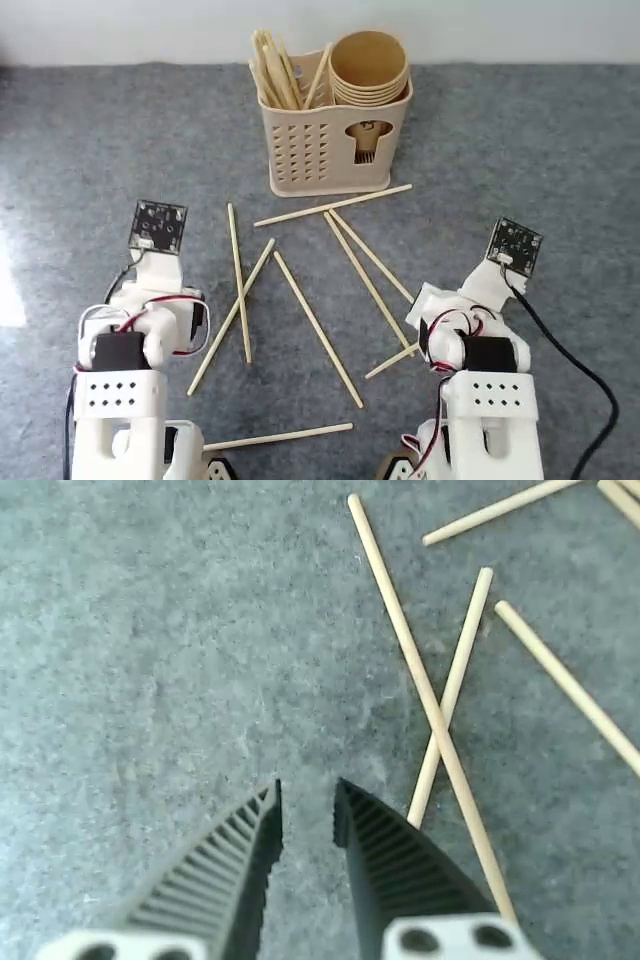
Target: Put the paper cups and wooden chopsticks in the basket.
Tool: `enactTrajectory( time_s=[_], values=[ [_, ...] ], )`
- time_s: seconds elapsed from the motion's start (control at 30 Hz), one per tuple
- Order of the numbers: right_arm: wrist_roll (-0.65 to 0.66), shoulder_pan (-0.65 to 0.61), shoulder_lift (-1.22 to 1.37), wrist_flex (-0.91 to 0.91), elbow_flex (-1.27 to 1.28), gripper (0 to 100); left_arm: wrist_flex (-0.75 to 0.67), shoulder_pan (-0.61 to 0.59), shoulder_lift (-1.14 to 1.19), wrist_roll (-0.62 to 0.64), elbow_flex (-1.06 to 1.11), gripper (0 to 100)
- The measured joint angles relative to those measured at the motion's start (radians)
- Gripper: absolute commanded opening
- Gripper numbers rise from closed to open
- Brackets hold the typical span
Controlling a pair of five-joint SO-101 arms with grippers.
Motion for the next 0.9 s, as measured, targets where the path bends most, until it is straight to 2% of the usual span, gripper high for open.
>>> enactTrajectory(
  time_s=[0.23,0.4,0.6,0.77,0.9],
  values=[
    [0.000,0.003,0.000,0.002,0.000,6.9,-0.104,0.000,0.000,0.000,0.107,9],
    [0.000,0.055,0.026,0.031,-0.098,6.9,-0.153,0.000,0.000,-0.040,0.138,9],
    [-0.028,0.068,0.264,0.187,-0.338,6.9,-0.157,0.000,0.000,-0.041,0.138,9],
    [-0.075,0.077,0.499,0.210,-0.468,7.2,-0.157,0.000,0.000,-0.048,0.140,9],
    [-0.101,0.173,0.649,0.212,-0.548,18.6,-0.173,0.000,0.000,-0.048,0.160,9]
  ],
)
